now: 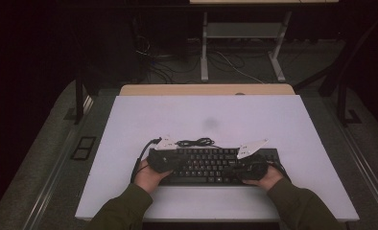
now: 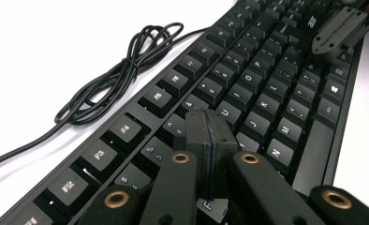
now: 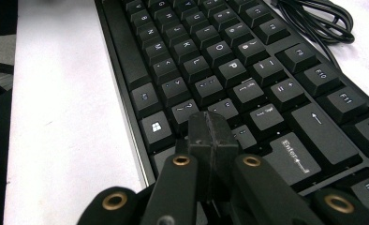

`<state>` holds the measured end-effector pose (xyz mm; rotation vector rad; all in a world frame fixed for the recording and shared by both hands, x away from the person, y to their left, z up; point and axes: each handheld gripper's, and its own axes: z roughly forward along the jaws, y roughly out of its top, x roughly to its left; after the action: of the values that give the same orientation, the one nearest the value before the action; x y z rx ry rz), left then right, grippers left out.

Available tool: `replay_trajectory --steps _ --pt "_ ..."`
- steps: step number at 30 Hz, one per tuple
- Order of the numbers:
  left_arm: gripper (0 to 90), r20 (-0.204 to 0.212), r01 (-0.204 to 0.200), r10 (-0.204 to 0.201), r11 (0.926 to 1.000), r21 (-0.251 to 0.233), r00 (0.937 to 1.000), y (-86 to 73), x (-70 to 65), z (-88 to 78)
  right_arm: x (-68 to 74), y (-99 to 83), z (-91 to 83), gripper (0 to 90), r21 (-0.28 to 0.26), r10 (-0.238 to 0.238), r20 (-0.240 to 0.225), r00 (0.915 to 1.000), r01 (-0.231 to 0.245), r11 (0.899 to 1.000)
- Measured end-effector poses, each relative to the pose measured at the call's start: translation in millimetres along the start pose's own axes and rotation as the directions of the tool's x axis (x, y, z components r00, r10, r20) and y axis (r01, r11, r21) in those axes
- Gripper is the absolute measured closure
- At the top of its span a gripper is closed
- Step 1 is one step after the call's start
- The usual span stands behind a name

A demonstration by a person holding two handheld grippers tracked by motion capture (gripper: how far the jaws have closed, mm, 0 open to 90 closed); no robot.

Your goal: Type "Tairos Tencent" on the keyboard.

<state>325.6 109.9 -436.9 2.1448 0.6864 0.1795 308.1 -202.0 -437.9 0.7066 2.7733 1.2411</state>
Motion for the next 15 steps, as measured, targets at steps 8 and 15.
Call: replay_trajectory --steps 8,15 --pt "88.8 -0.004 -0.011 0.011 0.9997 0.022 0.9999 -1.4 1.4 0.7 0.2 0.1 0.1 89.2 0.001 -0.002 0.000 1.0000 0.002 1.000" --pt "88.9 0.003 -0.006 0.006 0.9999 0.012 1.0000 -0.1 -0.5 -0.1 0.2 0.2 0.1 89.2 0.001 -0.003 0.000 1.0000 0.003 1.000"
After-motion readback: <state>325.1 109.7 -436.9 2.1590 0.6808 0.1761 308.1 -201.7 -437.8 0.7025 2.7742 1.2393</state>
